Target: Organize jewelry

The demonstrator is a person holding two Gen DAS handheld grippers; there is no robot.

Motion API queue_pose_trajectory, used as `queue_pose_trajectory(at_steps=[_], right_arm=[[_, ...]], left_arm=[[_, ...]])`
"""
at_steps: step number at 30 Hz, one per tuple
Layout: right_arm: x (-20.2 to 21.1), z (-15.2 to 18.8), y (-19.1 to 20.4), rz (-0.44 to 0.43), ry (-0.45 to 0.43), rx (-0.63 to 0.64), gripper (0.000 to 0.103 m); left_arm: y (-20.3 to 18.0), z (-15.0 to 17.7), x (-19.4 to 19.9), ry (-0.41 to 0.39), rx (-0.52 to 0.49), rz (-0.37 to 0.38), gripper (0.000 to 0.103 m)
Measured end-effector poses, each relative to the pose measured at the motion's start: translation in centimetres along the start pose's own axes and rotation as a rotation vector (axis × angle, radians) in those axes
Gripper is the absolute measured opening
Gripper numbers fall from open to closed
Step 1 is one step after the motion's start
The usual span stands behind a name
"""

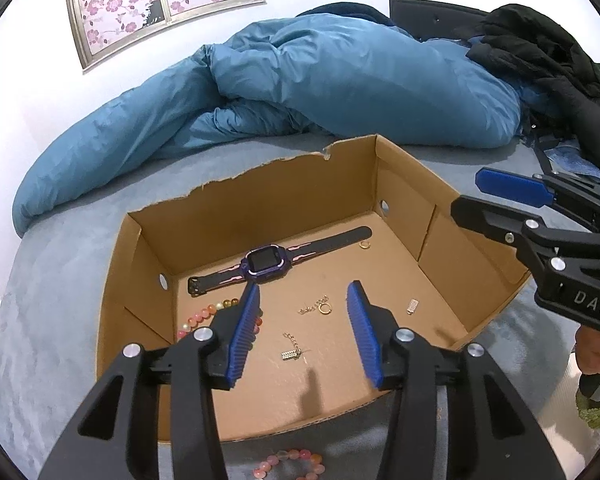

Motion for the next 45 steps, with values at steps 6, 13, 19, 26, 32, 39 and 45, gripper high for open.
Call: queue_pose_trajectory(at_steps=[6,13,19,26,32,39,45], right_arm=[[0.3,-0.1,0.0,-0.009,-0.006,-0.008,0.051],[0.7,-0.3,0.2,-0.024,-0.022,-0.017,0.058],[0.9,-0.4,0.5,-0.032,-0.028,-0.017,0.058],[1.1,-0.4,0.6,-0.049,-0.033,-0.023,0.058],[1.2,-0.4,0.9,-0.054,-0.041,-0.019,0.058],[1.3,-0.5,1.0,-0.059,-0.048,-0.017,0.058],[1.3,-0.4,1.0,-0.059,-0.050,-0.017,0.058]], left_arm=[[0.1,0.1,0.5,-0.010,0.005,-0.002,0.045],[0.2,0.1,0.8,-0.020,0.006,-0.003,0.048],[0.1,0.1,1.1,-0.030,0.005,-0.001,0.049],[0.1,0.1,1.1,-0.032,0.004,-0.001,0.049],[0.3,0.1,1.2,-0.036,0.009,-0.002,0.049],[0.5,0.2,1.3,-0.041,0.016,-0.001,0.049],[0.6,0.1,1.4,-0.043,0.016,-0.001,0.049]])
Point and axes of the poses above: each gripper's, at about its wrist camera, not at the fingertips, and x roughly against the way its jaws point, y to its left, z to its underside, the point moved 7 cm from there along -x, roughly the way its jaws point, and after that the axes turned 10 degrees about y, right-handed, at the moved point
